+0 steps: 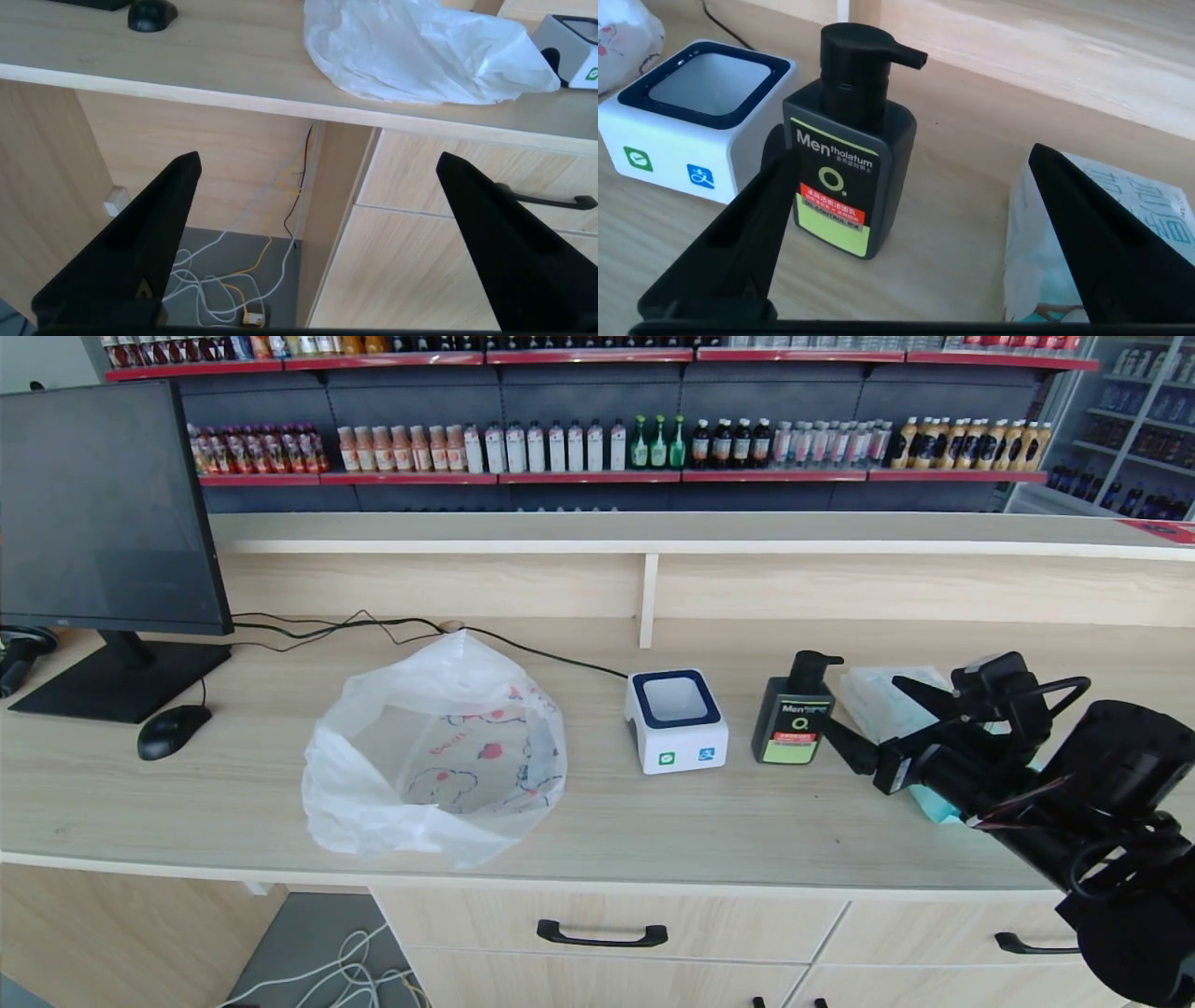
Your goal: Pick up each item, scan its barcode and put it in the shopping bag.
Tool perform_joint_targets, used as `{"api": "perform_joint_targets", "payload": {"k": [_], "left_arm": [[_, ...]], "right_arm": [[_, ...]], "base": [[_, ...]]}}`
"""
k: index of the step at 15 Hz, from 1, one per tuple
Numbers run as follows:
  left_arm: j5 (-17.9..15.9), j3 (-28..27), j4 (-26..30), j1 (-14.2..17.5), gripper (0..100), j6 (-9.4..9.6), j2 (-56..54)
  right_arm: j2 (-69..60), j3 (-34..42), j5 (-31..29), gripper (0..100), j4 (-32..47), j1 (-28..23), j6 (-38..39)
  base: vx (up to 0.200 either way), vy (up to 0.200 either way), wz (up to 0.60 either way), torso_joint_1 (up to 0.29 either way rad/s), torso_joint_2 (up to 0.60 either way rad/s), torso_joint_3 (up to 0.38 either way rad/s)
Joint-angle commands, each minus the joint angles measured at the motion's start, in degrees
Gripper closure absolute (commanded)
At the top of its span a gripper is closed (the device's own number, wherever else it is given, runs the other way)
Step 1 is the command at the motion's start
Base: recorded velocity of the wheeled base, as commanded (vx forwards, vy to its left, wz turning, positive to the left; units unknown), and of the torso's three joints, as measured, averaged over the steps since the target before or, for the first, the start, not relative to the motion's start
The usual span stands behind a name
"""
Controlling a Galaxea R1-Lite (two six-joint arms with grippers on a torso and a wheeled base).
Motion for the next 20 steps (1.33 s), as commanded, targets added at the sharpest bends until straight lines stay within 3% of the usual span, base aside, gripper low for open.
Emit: {"api": "perform_joint_targets", "payload": {"k": [1,3,20], "left_arm": [[0.03,0.0,-0.04,0.01,0,-0.02,-0.02],[0.03,0.0,-0.04,0.01,0,-0.02,-0.02],[0.03,0.0,-0.04,0.01,0,-0.02,-0.02]], "right_arm": [[1.6,-1.28,-0.38,0,-0.06,0.06,0.01],[2.22,-2.34,-3.11,0,-0.06,0.15,0.19],[2.13,-1.9,-6.01,0,-0.06,0.24,2.3]], "base": [[0.0,0.0,0.0,0.0,0.0,0.0],[0.0,0.0,0.0,0.0,0.0,0.0],[0.0,0.0,0.0,0.0,0.0,0.0]]}}
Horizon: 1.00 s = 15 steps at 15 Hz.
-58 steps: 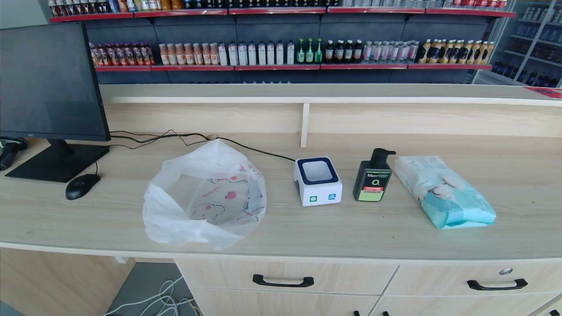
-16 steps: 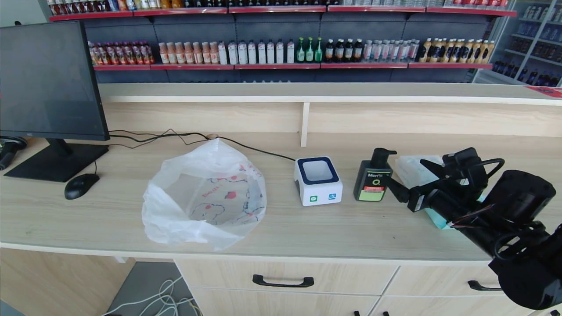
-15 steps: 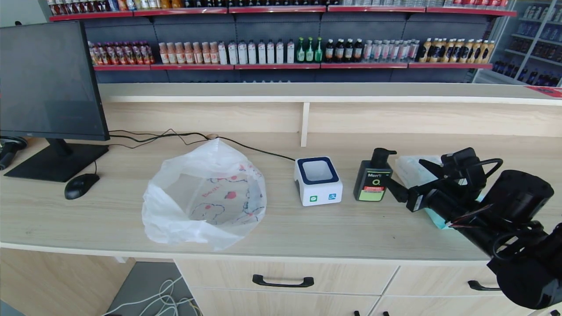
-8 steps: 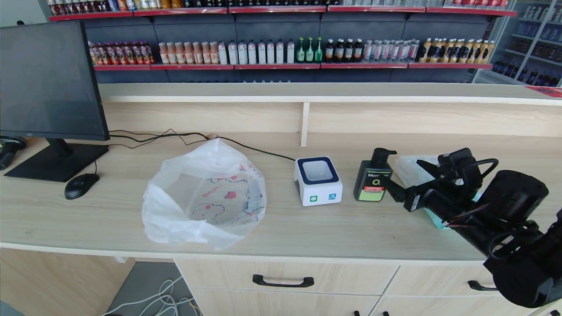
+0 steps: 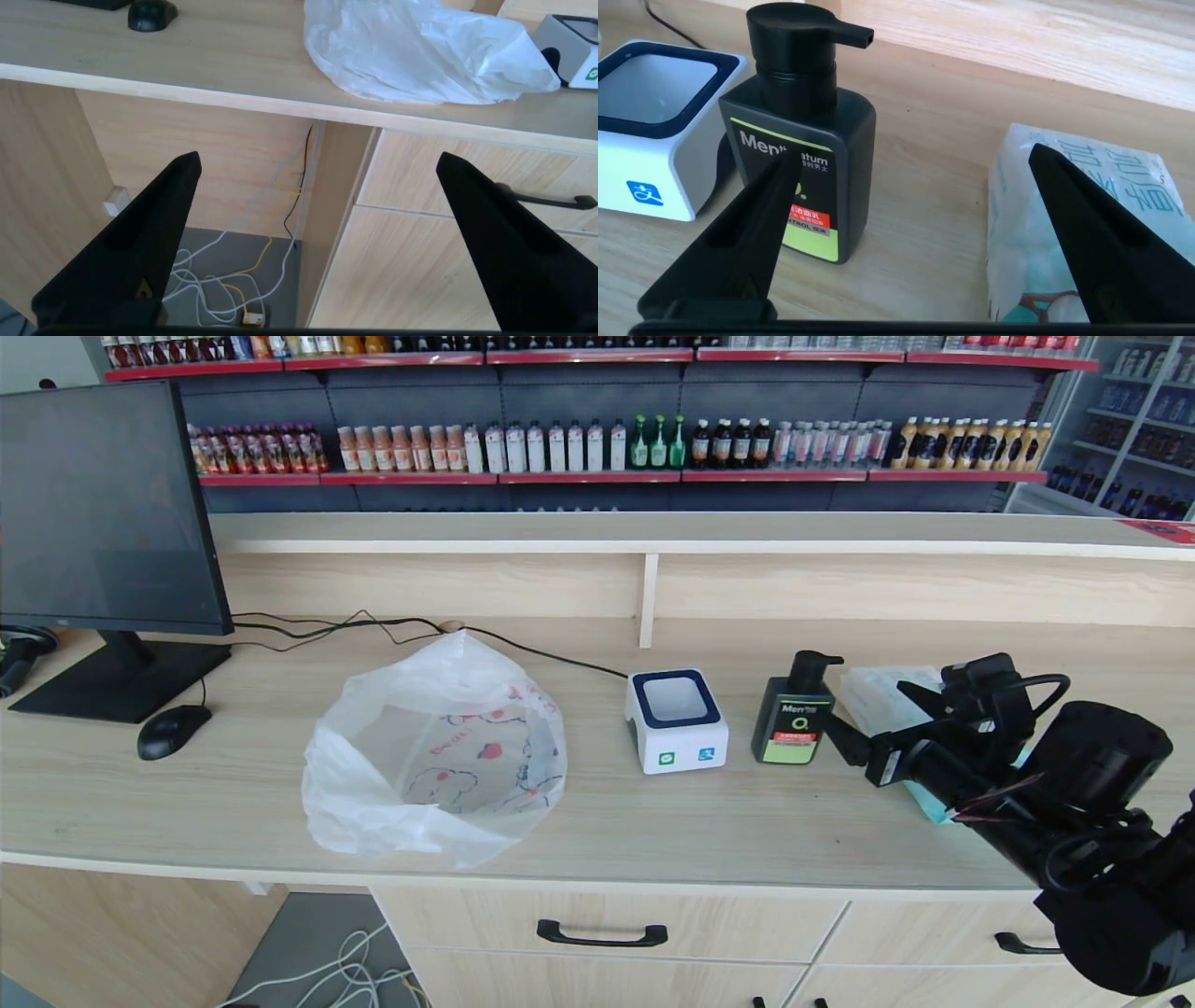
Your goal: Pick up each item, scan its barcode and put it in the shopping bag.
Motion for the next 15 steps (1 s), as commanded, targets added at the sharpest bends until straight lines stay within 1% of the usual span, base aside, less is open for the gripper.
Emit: {"api": "perform_joint_targets", "payload": {"k": [1,5,10,15], "left_arm": [[0.03,0.0,-0.08,0.01,0,-0.03,-0.02],[0.03,0.0,-0.08,0.01,0,-0.03,-0.02],[0.03,0.0,-0.08,0.01,0,-0.03,-0.02],[0.03,0.0,-0.08,0.1,0,-0.03,-0.02]], "right_arm": [[-0.38,-0.18,0.1,0,-0.06,-0.1,-0.03],[-0.21,-0.18,0.1,0,-0.06,-0.63,0.76],[0.15,-0.53,0.1,0,-0.06,-3.27,1.2],[0.85,-1.32,0.1,0,-0.06,-2.39,1.29]], "base": [[0.0,0.0,0.0,0.0,0.0,0.0],[0.0,0.0,0.0,0.0,0.0,0.0],[0.0,0.0,0.0,0.0,0.0,0.0],[0.0,0.0,0.0,0.0,0.0,0.0]]}}
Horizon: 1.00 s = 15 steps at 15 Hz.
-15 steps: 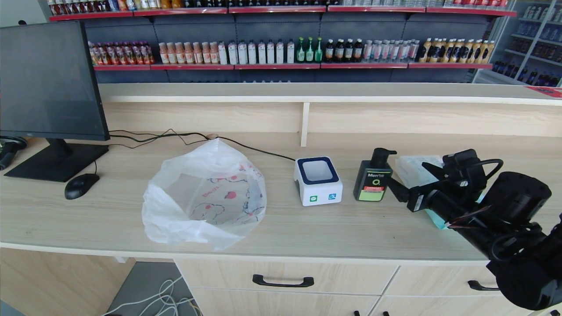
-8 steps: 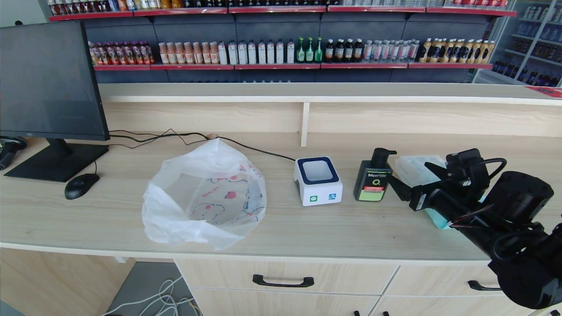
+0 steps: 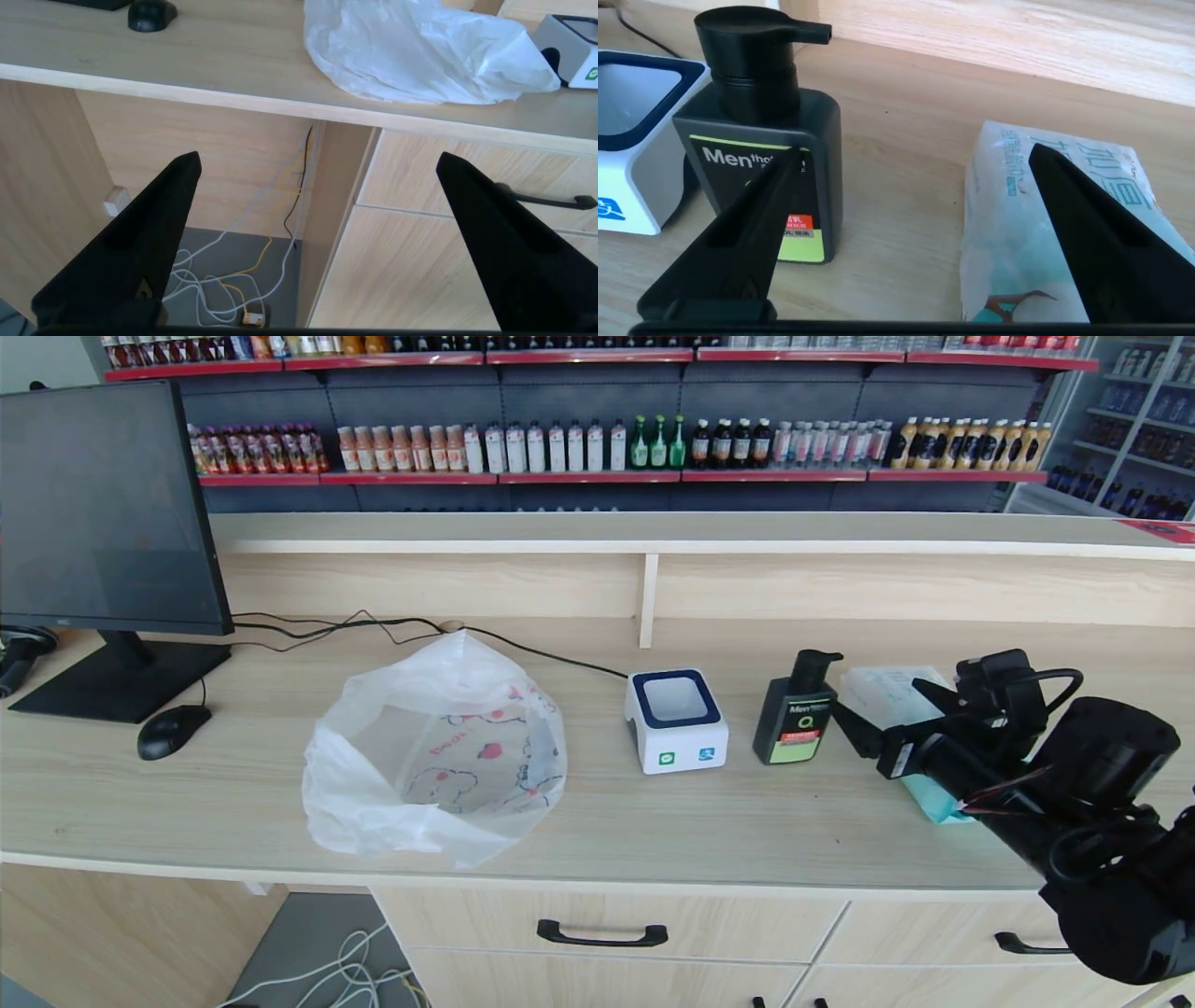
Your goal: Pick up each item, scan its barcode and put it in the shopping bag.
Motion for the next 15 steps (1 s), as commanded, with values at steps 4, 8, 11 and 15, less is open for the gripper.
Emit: {"api": "perform_joint_targets", "payload": {"k": [4,8,11,15], "left_arm": [[0.03,0.0,0.01,0.01,0,-0.03,-0.02],[0.03,0.0,0.01,0.1,0,-0.03,-0.02],[0.03,0.0,0.01,0.01,0,-0.03,-0.02],[0.03,0.0,0.01,0.01,0,-0.03,-0.02]], "right_arm": [[1.58,-2.36,0.02,0,-0.06,0.06,0.4],[3.08,-3.59,0.02,0,-0.06,0.06,0.75],[4.22,-4.03,0.02,0,-0.06,-0.12,1.01],[5.54,-5.44,0.1,0,-0.06,-1.88,1.28]], "base": [[0.0,0.0,0.0,0.0,0.0,0.0],[0.0,0.0,0.0,0.0,0.0,0.0],[0.0,0.0,0.0,0.0,0.0,0.0],[0.0,0.0,0.0,0.0,0.0,0.0]]}}
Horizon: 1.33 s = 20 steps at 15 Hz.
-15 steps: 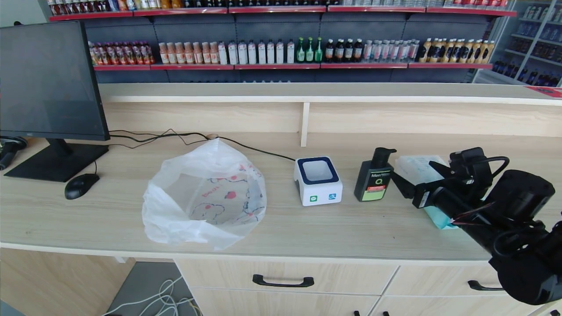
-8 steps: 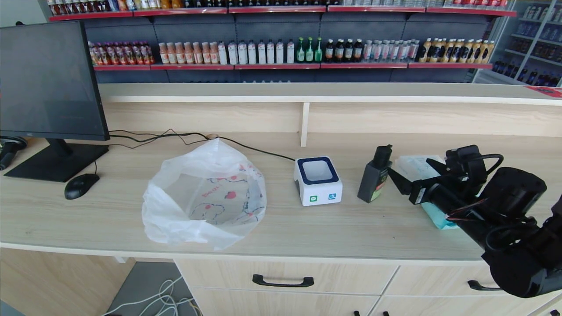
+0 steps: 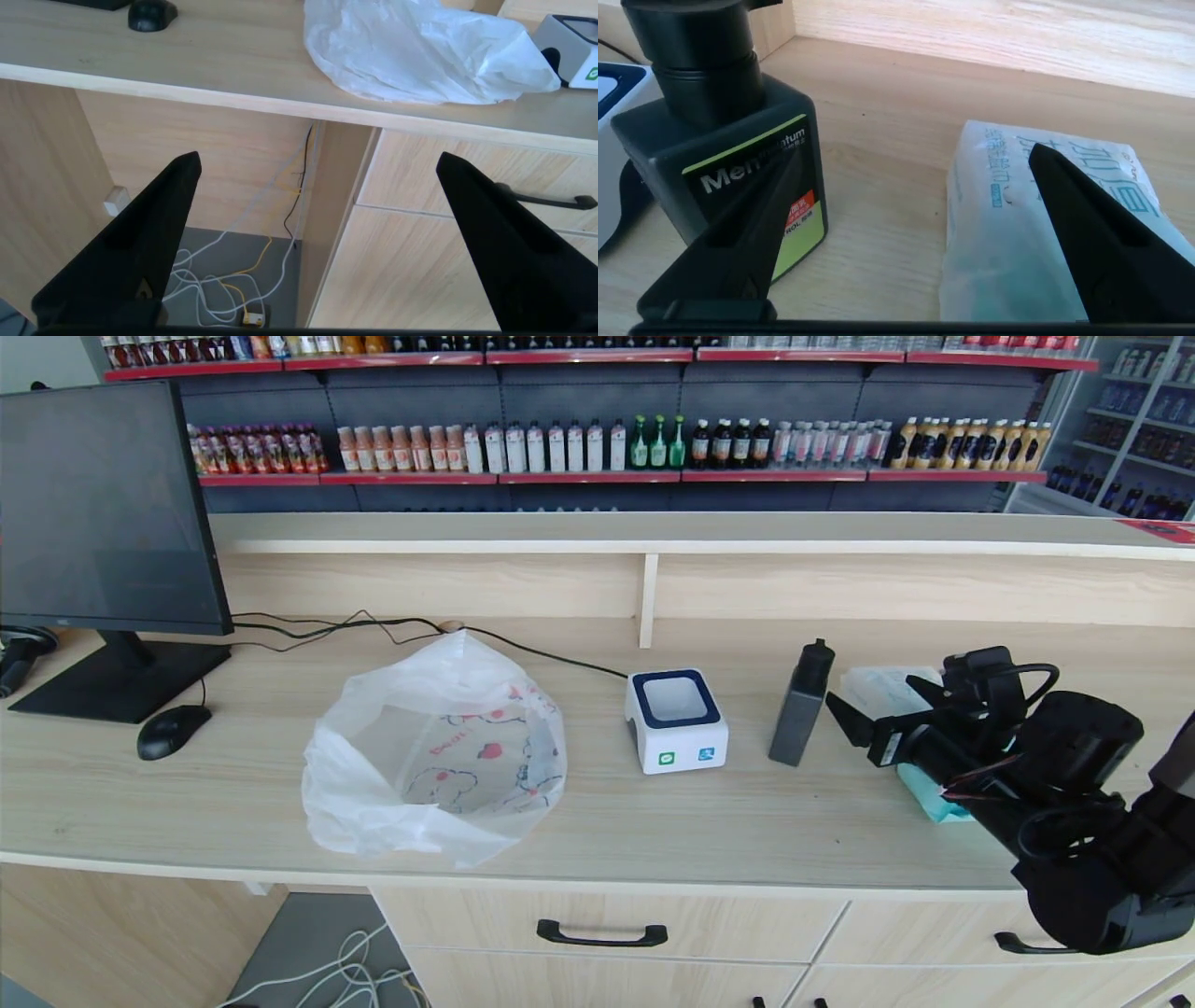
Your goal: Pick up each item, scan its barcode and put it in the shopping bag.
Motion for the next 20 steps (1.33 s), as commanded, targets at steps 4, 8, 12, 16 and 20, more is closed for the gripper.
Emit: {"api": "perform_joint_targets", "payload": {"k": [4,8,12,16,20], "left_arm": [[0.02,0.0,0.02,0.01,0,-0.02,-0.02],[0.02,0.0,0.02,0.01,0,-0.02,-0.02],[0.02,0.0,-0.07,0.01,0,-0.02,-0.02],[0.02,0.0,-0.07,0.01,0,-0.02,-0.02],[0.02,0.0,-0.07,0.01,0,-0.02,-0.02]], "right_arm": [[2.36,-1.73,0.06,0,-0.06,0.0,0.89],[3.41,-2.96,0.14,0,-0.06,0.0,1.07],[4.38,-4.27,0.14,0,-0.06,0.0,1.42],[3.85,-4.36,0.14,0,-0.06,-0.09,1.42],[0.07,-0.49,0.14,0,-0.06,0.35,1.42]], "base": [[0.0,0.0,0.0,0.0,0.0,0.0],[0.0,0.0,0.0,0.0,0.0,0.0],[0.0,0.0,0.0,0.0,0.0,0.0],[0.0,0.0,0.0,0.0,0.0,0.0],[0.0,0.0,0.0,0.0,0.0,0.0]]}}
